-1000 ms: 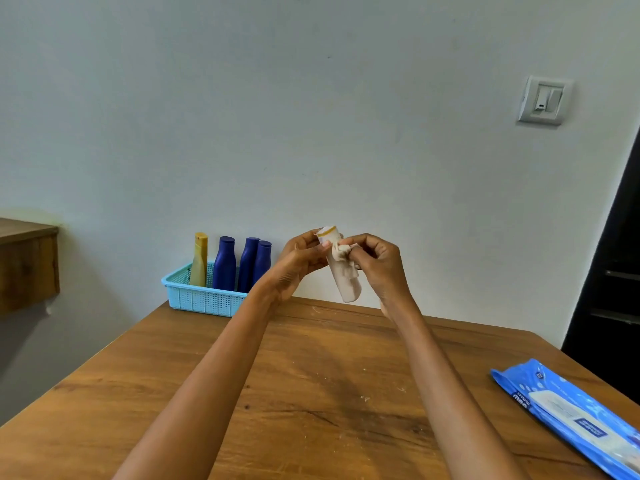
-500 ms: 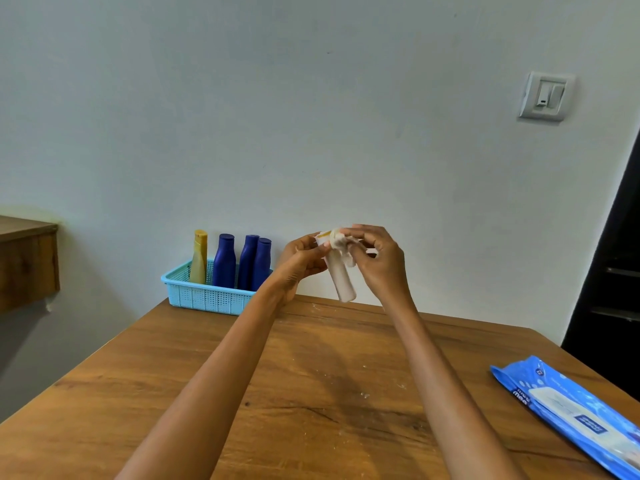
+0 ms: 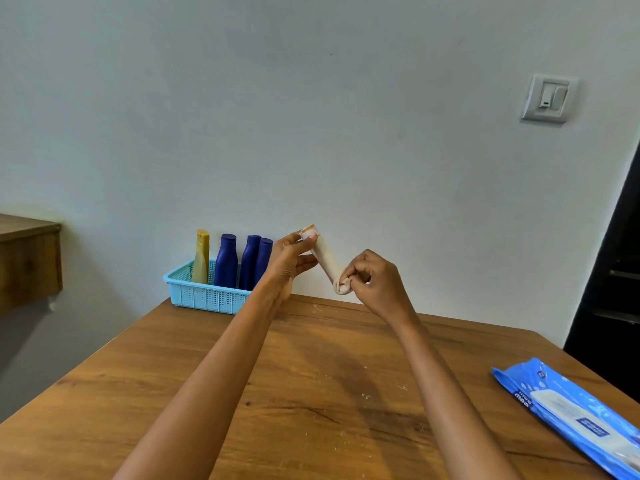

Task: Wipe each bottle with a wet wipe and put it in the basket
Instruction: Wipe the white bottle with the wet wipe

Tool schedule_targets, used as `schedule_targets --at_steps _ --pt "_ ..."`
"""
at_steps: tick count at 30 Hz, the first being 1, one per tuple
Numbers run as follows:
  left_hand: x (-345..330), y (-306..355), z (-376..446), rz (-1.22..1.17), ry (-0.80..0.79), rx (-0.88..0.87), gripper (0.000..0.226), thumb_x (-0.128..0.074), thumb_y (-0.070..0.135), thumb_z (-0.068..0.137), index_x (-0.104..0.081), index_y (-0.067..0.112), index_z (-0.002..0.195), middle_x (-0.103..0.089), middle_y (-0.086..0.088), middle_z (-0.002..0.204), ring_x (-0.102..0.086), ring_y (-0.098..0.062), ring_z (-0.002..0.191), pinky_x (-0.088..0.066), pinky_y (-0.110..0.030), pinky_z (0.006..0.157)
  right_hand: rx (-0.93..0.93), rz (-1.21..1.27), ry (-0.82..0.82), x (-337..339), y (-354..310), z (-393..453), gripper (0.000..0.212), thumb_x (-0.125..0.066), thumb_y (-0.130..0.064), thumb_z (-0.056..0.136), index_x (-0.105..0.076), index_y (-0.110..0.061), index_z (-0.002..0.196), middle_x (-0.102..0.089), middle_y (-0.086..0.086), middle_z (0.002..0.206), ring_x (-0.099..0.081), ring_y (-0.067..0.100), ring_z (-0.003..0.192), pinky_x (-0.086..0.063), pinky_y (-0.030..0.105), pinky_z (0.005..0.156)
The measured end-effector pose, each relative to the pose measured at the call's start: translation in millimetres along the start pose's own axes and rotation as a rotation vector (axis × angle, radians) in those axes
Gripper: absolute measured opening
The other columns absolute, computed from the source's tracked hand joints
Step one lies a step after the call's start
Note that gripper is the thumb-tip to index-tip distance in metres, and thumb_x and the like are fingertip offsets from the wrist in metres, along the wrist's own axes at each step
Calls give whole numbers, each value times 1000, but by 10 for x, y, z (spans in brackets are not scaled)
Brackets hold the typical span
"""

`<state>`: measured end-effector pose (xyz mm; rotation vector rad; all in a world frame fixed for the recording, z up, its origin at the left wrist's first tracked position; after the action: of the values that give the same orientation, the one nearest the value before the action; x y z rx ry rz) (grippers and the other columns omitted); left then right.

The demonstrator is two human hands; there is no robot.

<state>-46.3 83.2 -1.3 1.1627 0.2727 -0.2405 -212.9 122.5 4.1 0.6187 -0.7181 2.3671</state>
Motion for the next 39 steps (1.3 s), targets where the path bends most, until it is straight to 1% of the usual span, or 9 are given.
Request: schedule_targets --at_steps 5,10,12,18,22,27,34,37,39 --pt "23 -29 14 1 -36 24 20 -59 17 90 -58 10 109 -63 -4 99 -65 -22 85 -54 -34 86 -156 268 309 157 -12 32 20 -54 2 87 -72 -5 82 -63 4 95 -58 1 82 -45 6 65" --pt "-131 -12 -18 -2 -167 32 29 -55 15 92 -56 2 118 -66 -9 101 -64 -25 87 -52 -36 90 -86 304 99 11 -187 107 20 -61 -12 89 -71 -10 106 -62 -1 119 -55 3 103 -44 2 75" --pt "-162 12 -43 -9 -209 26 31 -54 14 93 -54 1 121 -66 -9 102 -64 -24 89 -53 -33 87 -63 284 129 -12 -183 100 24 -62 -15 89 -69 -10 111 -61 0 123 -54 3 107 -42 1 78" --pt "-307 -36 -153 58 -391 42 41 -58 10 89 -50 4 129 -66 -8 110 -65 -19 99 -53 -32 88 -177 319 383 75 -52 58 22 -60 -13 91 -69 -9 110 -69 2 110 -62 6 100 -50 10 82" --pt "-406 -67 -163 112 -369 31 41 -60 9 88 -51 8 128 -62 -11 118 -62 -23 106 -51 -38 93 -307 346 494 144 89 33 15 -61 -14 90 -69 -11 102 -68 2 103 -64 11 94 -55 22 79" --pt "-393 -80 -129 113 -254 -7 43 -62 12 87 -51 6 128 -63 -14 119 -62 -27 108 -52 -39 92 -335 441 410 106 53 21 27 -60 -33 89 -71 -9 92 -71 3 83 -66 14 80 -52 25 66" --pt "-284 -34 -115 25 -224 -11 37 -60 10 88 -54 5 124 -65 -12 111 -64 -25 101 -54 -36 89 -77 360 297 30 -100 46 20 -68 -19 84 -70 -13 103 -64 -4 102 -58 -5 94 -49 10 73" --pt "-280 -11 -141 -3 -304 -2 37 -60 9 88 -54 8 124 -65 -9 111 -65 -19 98 -55 -32 84 -176 390 388 23 -56 40 17 -63 -19 88 -70 -12 102 -67 -2 101 -60 -1 91 -48 10 74" --pt "-323 14 -165 -5 -366 -3 40 -63 13 84 -54 12 123 -66 -7 113 -65 -18 101 -54 -31 84 -337 454 406 29 50 27 16 -59 -21 91 -68 -15 103 -68 -2 102 -61 6 92 -52 19 76"
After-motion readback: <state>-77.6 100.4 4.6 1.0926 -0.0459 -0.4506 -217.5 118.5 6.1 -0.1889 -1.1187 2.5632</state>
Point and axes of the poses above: each hand's wrist, its own z-axis towards the middle knuckle, its own x-axis out of the back of the hand, y = z × x, the point moved 4 cm from there along z, towards the middle knuckle
